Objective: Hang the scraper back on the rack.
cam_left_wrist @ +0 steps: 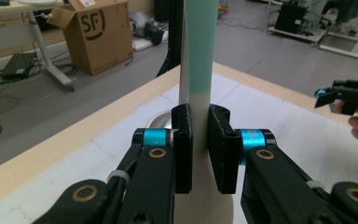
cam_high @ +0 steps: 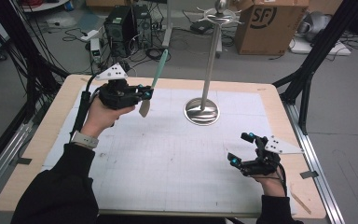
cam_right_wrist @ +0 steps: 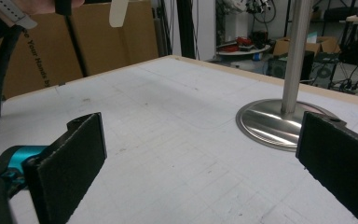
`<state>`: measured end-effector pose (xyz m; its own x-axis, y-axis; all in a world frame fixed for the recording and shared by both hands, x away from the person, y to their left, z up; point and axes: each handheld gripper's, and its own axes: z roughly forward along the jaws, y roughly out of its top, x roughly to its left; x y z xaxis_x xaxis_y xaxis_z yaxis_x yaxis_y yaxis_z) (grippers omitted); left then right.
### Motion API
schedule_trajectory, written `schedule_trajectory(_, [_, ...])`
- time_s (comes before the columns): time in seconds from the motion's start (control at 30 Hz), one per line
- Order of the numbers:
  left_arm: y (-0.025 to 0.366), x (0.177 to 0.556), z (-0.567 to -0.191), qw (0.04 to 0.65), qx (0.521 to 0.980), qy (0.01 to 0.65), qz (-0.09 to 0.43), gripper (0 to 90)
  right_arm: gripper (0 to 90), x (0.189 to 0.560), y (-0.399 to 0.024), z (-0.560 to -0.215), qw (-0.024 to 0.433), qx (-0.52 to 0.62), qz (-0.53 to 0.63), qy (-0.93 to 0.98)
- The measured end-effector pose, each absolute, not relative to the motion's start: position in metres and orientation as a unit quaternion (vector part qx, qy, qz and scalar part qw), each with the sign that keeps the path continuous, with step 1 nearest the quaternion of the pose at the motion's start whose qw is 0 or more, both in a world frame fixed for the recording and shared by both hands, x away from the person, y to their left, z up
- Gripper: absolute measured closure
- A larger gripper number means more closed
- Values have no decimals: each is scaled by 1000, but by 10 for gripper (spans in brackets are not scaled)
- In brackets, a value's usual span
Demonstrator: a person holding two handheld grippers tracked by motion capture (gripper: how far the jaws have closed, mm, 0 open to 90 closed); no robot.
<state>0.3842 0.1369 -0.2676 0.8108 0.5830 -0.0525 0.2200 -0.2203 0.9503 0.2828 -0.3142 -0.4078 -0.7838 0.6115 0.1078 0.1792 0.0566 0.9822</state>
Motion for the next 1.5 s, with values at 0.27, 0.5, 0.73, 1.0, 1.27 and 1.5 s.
schedule_trajectory(0.27, [118, 397, -259, 579, 763, 245, 152, 806, 7, 284, -314, -408, 169, 278, 626, 708])
schedule_trajectory(0.5, [103, 406, -252, 590, 759, 231, 149, 806, 7, 281, -320, -407, 178, 282, 630, 702])
schedule_trajectory(0.73, [92, 416, -240, 594, 758, 225, 152, 806, 7, 281, -321, -408, 177, 286, 629, 701])
schedule_trajectory(1.0, [93, 434, -237, 610, 744, 235, 139, 806, 7, 282, -322, -408, 175, 286, 629, 701])
schedule_trajectory(1.27, [90, 448, -231, 613, 742, 235, 135, 806, 7, 285, -324, -409, 176, 290, 628, 700])
schedule_trajectory(1.5, [80, 456, -227, 607, 749, 228, 134, 805, 7, 286, -326, -410, 175, 294, 629, 698])
